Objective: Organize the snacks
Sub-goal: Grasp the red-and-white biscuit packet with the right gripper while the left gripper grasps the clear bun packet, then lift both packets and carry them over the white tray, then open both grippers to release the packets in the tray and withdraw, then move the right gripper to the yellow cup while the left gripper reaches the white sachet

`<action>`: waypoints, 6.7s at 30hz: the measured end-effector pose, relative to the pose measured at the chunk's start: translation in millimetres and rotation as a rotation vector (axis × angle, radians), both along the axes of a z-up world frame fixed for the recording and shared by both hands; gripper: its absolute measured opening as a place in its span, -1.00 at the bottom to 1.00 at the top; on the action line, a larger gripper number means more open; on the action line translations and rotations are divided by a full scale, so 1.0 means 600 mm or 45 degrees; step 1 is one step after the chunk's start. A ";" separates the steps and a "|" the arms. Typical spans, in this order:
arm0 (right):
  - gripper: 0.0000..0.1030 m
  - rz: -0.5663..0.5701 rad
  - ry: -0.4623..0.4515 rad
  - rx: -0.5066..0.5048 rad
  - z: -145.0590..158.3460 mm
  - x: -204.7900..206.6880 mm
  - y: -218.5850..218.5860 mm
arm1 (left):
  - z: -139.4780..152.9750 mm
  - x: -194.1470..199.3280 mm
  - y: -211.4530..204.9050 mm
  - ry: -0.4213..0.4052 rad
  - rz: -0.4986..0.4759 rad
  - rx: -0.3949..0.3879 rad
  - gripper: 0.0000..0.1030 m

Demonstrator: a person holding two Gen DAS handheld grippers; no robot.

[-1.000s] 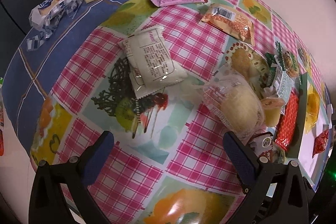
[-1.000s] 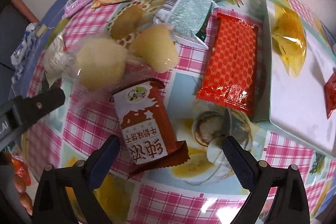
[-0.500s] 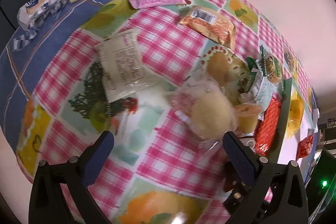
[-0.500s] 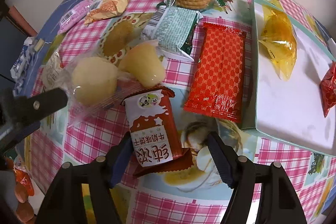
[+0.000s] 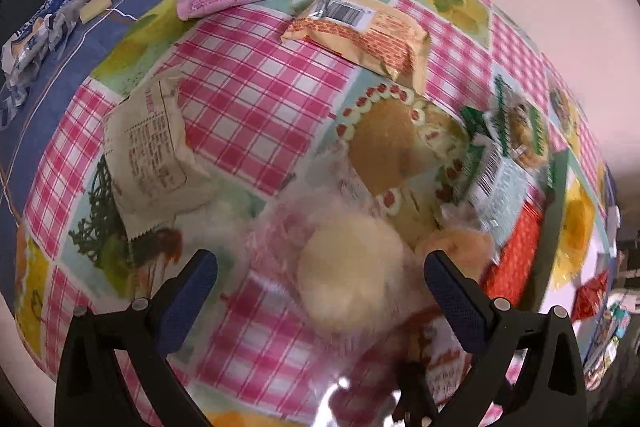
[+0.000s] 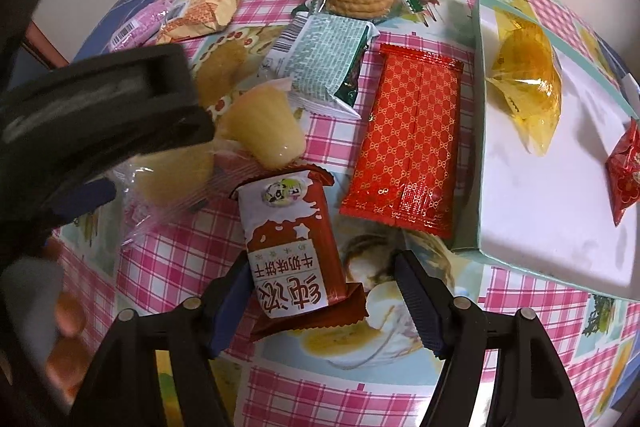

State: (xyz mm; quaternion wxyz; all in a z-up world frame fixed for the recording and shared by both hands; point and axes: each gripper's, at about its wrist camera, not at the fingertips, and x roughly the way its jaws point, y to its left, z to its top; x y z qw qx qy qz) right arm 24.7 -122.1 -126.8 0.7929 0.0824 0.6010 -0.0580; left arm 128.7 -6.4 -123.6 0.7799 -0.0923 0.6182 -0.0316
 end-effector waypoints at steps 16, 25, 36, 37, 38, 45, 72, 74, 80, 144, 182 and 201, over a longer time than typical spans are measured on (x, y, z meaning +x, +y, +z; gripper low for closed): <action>0.44 -0.016 0.006 0.021 0.006 0.006 -0.003 | -0.012 -0.007 0.029 0.026 -0.007 0.013 1.00; 0.44 -0.049 0.012 0.044 0.010 -0.003 -0.017 | -0.018 -0.054 0.091 0.023 0.015 0.002 0.89; 0.26 -0.044 -0.004 0.069 0.017 -0.014 -0.016 | 0.000 -0.081 0.112 -0.015 -0.002 0.053 0.58; 0.21 -0.037 -0.008 0.067 0.018 -0.015 -0.013 | -0.001 -0.082 0.105 -0.016 -0.009 0.064 0.58; 0.19 -0.029 -0.009 0.063 0.019 -0.016 -0.010 | -0.002 -0.084 0.104 -0.016 -0.016 0.074 0.58; 0.04 0.039 -0.030 0.006 0.023 -0.023 0.005 | -0.010 -0.083 0.067 -0.026 -0.032 0.118 0.58; -0.12 0.034 -0.122 0.045 0.053 -0.018 -0.005 | 0.014 -0.118 0.085 -0.071 -0.006 0.093 0.07; -0.12 0.022 -0.148 0.062 0.065 -0.021 -0.010 | 0.028 -0.122 0.083 -0.093 -0.012 0.091 0.07; -0.12 -0.040 -0.241 0.102 0.101 -0.031 -0.034 | 0.081 -0.131 0.063 -0.159 -0.055 0.079 0.07; -0.12 -0.927 -0.177 0.041 0.075 -0.141 -0.412 | 0.118 -0.151 -0.340 -0.185 -0.609 -0.032 0.38; 1.00 -0.755 -0.215 -0.062 0.087 -0.106 -0.373 | 0.100 -0.098 -0.262 -0.259 -0.391 0.324 1.00; 1.00 -0.737 -0.259 -0.044 0.114 -0.117 -0.352 | 0.142 -0.095 -0.226 -0.335 -0.467 0.318 1.00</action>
